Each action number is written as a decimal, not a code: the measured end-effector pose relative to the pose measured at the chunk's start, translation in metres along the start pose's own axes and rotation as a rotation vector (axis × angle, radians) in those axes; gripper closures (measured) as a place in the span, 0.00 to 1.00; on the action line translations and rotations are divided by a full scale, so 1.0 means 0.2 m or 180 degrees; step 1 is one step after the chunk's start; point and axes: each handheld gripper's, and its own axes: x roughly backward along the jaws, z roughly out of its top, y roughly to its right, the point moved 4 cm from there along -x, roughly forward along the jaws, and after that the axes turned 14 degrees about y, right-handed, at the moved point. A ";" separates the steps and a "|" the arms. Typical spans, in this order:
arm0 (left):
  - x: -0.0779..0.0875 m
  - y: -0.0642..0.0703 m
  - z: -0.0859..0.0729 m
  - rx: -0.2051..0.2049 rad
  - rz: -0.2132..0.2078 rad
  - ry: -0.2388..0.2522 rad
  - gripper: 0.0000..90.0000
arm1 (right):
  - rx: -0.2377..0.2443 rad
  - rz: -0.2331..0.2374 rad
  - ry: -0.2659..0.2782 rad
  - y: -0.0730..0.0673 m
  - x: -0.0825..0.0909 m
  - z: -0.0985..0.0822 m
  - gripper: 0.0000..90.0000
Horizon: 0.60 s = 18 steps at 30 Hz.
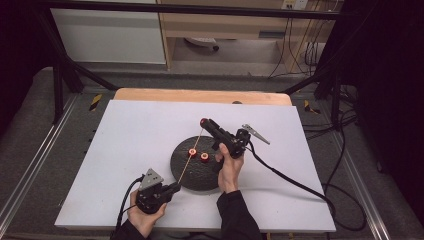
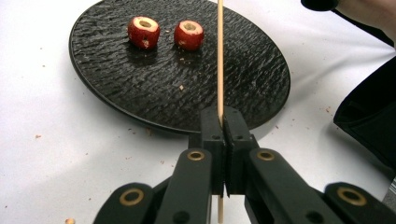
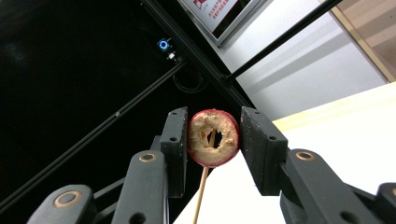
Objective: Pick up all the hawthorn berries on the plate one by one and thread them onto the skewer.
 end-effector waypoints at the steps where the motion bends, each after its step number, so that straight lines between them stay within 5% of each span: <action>1: 0.00 0.00 0.00 0.0009 -0.0001 -0.0016 0.99 | 0.0014 -0.0021 0.0026 0.00 0.00 0.00 0.70; 8: 0.01 0.00 0.01 0.0009 -0.0005 0.0052 0.99 | -0.0038 -0.0005 0.0044 -0.01 0.00 0.03 0.70; 18: 0.00 0.03 0.01 0.0087 0.0042 0.0138 0.99 | -0.0067 0.0008 -0.0102 0.00 0.02 -0.06 0.70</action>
